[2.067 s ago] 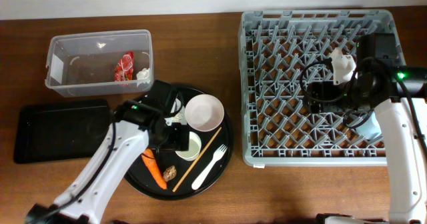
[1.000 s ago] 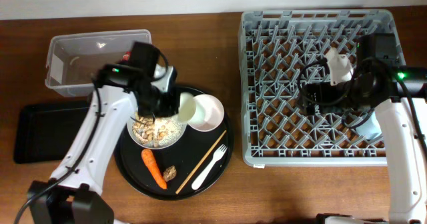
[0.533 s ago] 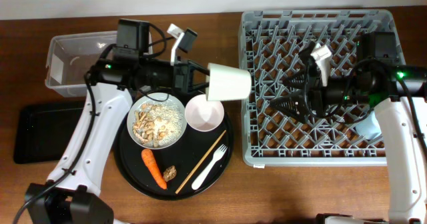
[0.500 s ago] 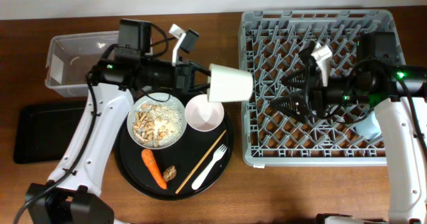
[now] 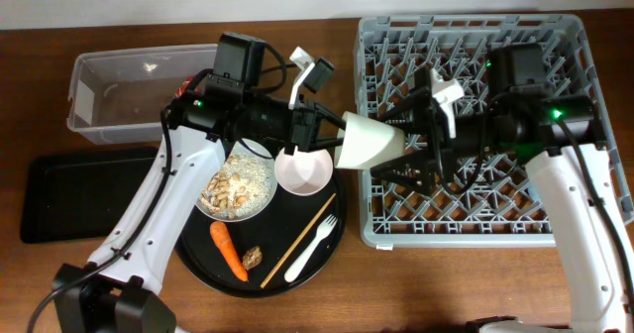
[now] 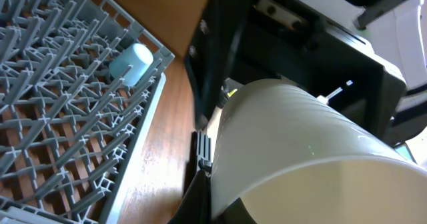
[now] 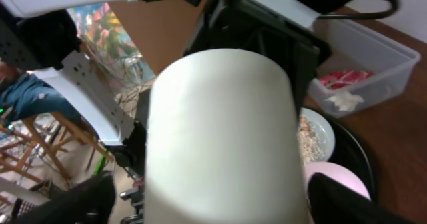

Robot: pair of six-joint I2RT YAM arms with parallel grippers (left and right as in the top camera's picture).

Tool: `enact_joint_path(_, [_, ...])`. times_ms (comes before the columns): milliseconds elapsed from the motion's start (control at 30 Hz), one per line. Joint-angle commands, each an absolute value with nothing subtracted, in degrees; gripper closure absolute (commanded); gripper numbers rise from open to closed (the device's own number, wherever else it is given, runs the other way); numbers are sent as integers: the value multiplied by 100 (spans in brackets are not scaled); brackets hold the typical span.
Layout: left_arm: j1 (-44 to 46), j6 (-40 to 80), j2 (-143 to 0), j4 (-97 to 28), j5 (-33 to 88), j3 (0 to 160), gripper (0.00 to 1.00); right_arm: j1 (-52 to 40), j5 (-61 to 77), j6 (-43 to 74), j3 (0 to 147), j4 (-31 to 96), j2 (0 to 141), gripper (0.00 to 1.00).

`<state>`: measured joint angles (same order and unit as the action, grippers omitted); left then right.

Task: Sort waste into correct bins and load items into the dishwasher rack
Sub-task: 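Lift white cup with left gripper and hand it to right gripper, then carry white cup with right gripper and place it in the rack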

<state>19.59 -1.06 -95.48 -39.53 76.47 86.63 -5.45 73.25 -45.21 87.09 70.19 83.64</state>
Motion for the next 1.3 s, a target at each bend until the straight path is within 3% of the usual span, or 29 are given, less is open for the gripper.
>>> enact_joint_path(0, [1951,-64,-9590,-3903,7664,8737,100,-679,7502,-4558,8729,7004,8374,16])
enact_joint_path(200, [1944,-67,-9590,-3898,7662,8737,100,-679,7437,-4539,8729,7006,8374,30])
enact_joint_path(667, [1933,-40,-9590,-3900,7516,8737,100,-668,7111,-4453,8729,7048,8372,29])
enact_joint_path(800, [1933,-43,-9590,-3879,7518,8737,99,-668,7111,-4453,8729,7059,8372,39])
enact_joint_path(833, [1933,-45,-9590,-3846,7518,8737,95,-668,7109,-4453,8729,7059,8372,44])
enact_joint_path(1033, [1916,-45,-9590,-3798,7513,8737,56,-668,6825,-4388,8729,7070,8372,45])
enact_joint_path(1133, [1776,-47,-9590,-3885,7288,8737,53,-668,6366,-4228,8731,7067,8372,47])
enact_joint_path(1267, [1483,-80,-9590,-4860,5502,8737,53,-602,4617,-3170,8796,6910,8372,51])
